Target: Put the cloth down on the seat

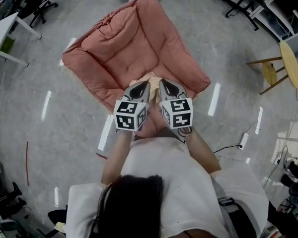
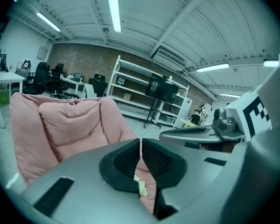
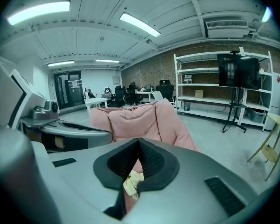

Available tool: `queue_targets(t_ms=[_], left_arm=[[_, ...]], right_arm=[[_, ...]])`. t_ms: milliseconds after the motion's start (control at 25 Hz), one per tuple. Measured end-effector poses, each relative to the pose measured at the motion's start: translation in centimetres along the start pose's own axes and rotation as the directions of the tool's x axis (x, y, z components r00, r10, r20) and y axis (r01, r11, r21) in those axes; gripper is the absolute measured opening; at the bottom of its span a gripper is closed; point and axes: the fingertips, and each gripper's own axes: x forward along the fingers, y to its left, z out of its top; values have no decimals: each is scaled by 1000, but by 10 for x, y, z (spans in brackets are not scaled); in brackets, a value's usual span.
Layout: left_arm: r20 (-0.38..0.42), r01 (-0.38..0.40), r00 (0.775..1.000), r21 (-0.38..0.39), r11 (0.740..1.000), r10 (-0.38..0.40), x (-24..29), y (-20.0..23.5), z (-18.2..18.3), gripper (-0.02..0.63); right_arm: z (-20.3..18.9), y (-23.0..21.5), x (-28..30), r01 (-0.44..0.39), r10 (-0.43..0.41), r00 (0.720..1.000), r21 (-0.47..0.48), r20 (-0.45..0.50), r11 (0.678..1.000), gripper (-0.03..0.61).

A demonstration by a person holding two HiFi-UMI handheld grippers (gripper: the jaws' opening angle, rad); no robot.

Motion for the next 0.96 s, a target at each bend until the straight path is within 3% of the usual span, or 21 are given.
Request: queue_targets(t_ms=[280, 480, 960], left_arm=[[-1, -19, 1000, -14, 1000, 19, -4, 2, -2, 38], [-19, -17, 1000, -33, 999, 16, -4, 2, -9, 38], [-41, -38, 999, -53, 998, 36, -3, 7, -16, 38]], right_arm=[[-4, 6, -3, -13, 13, 1000, -26, -16, 1000, 28], [-6, 17, -2, -66, 64, 998, -63, -27, 996, 28], [-9, 14, -1, -43, 41, 999, -52, -27, 998, 28]])
